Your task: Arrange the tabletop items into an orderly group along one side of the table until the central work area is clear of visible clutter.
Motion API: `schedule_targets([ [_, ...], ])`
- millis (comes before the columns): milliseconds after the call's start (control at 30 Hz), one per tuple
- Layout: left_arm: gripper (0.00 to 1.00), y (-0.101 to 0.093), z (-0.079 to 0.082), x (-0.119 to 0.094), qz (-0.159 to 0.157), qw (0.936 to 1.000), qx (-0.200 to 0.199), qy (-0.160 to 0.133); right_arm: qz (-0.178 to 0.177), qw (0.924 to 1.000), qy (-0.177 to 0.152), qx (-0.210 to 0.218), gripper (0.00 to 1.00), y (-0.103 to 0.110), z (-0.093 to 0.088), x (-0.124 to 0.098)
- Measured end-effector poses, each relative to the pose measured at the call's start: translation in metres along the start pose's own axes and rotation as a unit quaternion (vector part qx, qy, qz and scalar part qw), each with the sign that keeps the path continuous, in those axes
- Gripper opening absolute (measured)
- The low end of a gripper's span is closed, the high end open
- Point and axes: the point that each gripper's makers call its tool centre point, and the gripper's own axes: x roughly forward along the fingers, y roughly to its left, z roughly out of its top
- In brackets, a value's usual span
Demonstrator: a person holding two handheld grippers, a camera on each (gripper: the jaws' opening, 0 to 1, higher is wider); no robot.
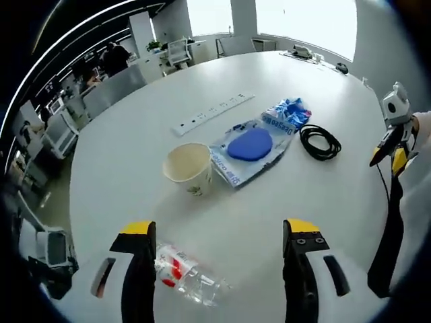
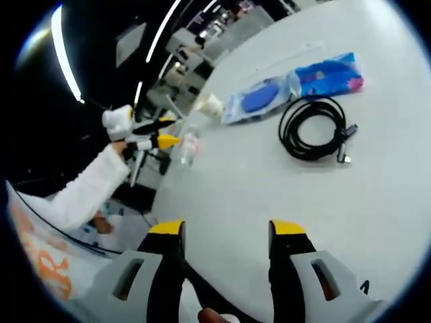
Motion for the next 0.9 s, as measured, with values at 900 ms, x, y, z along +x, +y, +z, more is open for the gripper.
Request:
schedule_targets([
  [900, 0.75, 0.027, -0.049, -0.012, 0.052, 0.9896, -0.134, 0.001, -0.007, 0.9990, -0.013, 0.041, 0.46, -0.007, -0.001, -0.003],
])
